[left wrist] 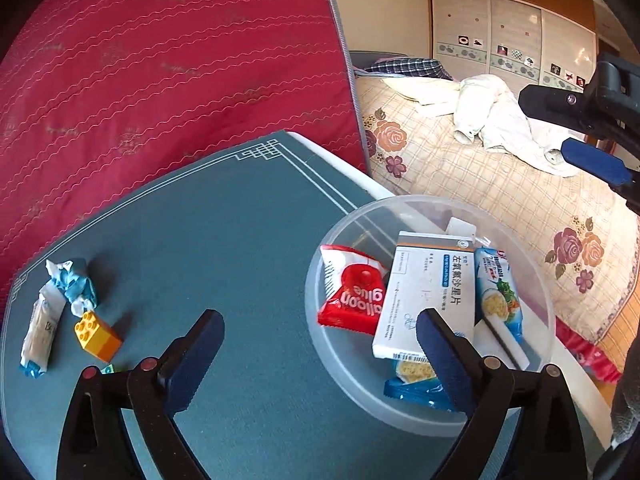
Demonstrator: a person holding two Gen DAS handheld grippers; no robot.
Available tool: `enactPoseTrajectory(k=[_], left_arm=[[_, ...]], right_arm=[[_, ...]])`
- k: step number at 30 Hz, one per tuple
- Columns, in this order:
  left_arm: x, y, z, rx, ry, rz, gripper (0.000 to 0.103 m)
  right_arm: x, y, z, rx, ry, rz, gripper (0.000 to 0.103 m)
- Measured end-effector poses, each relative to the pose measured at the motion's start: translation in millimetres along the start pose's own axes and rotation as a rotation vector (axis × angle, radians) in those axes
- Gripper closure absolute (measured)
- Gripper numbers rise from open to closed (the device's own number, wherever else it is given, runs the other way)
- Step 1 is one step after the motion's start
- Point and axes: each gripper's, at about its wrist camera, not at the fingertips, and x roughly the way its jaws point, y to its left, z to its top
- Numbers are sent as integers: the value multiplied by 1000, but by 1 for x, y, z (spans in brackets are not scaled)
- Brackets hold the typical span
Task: Organize objects
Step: 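Carry the white medicine box with the left gripper into the bowl and release it, then move both grippers back over the remaining items on the table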
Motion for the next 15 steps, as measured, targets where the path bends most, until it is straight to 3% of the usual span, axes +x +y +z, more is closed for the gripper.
enactPoseTrajectory(k=[10,15], left_arm=[[-15,54,-25,-75,10,112,3],[-23,86,-42,-104,23,204,3]], right_arm=[[2,54,-28,-128,34,77,42],[4,90,-53,-231,64,123,41]])
